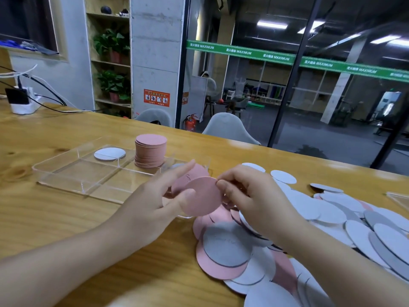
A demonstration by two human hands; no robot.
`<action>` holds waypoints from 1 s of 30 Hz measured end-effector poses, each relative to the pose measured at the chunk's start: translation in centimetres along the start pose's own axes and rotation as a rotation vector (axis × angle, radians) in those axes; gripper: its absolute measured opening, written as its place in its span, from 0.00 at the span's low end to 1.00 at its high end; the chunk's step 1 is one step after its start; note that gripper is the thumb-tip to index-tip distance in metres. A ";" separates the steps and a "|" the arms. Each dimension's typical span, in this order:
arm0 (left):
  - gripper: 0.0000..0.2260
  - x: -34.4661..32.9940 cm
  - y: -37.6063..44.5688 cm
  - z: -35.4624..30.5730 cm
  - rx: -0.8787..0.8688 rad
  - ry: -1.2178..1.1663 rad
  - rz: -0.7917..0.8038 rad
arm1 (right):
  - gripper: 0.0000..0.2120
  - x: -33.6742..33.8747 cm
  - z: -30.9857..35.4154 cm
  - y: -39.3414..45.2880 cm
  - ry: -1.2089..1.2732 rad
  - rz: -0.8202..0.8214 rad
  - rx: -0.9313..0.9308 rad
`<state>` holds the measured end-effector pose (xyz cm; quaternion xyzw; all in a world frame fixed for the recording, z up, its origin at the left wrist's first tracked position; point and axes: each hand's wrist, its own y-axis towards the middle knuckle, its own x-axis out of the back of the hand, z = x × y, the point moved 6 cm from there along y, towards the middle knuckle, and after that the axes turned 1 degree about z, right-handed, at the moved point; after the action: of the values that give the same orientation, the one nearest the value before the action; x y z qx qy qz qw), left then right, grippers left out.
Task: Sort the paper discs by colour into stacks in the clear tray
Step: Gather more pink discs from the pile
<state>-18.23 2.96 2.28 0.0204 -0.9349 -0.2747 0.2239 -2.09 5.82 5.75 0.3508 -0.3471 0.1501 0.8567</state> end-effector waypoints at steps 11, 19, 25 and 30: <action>0.26 1.0 -0.1 0.2 -0.038 0.138 -0.063 | 0.16 -1.6 -2.2 0.0 -0.511 0.440 -0.050; 0.24 1.1 0.0 0.6 -0.020 0.101 -0.046 | 0.18 -3.1 -2.9 0.8 -0.580 0.860 -0.118; 0.25 1.1 -0.1 0.7 -0.025 0.120 -0.054 | 0.20 -2.7 -2.3 1.2 -0.485 0.719 -0.065; 0.23 1.0 0.1 0.9 -0.020 0.080 -0.081 | 0.09 -1.4 -1.8 2.0 -0.390 0.463 0.027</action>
<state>-19.53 3.28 2.10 0.0666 -0.9208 -0.2920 0.2499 -3.19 8.49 4.87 0.2958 -0.5737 0.2759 0.7122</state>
